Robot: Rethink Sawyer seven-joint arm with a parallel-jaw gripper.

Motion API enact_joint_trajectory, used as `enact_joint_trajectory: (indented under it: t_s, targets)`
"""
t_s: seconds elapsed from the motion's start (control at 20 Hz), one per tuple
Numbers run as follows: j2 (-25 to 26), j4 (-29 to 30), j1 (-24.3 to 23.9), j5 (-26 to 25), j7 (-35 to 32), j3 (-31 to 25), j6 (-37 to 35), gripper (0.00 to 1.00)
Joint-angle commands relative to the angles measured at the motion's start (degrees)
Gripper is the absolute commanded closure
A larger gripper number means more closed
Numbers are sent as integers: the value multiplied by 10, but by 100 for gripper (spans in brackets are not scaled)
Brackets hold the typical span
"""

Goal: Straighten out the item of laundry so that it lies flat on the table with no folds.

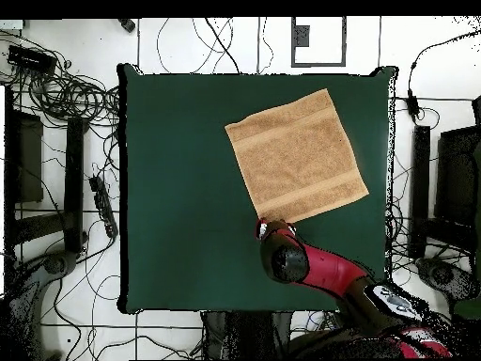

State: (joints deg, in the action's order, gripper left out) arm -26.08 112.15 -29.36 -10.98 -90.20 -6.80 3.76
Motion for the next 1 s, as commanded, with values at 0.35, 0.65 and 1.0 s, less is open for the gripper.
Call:
enact_joint_trajectory:
  t_s: [0.35, 0.65, 1.0]
  targets:
    - [159, -128, 9, 11, -100, -34, 82, 0]
    - [156, -126, 21, 18, -107, -21, 95, 100]
    - [155, -119, 19, 15, -111, -24, 106, 100]
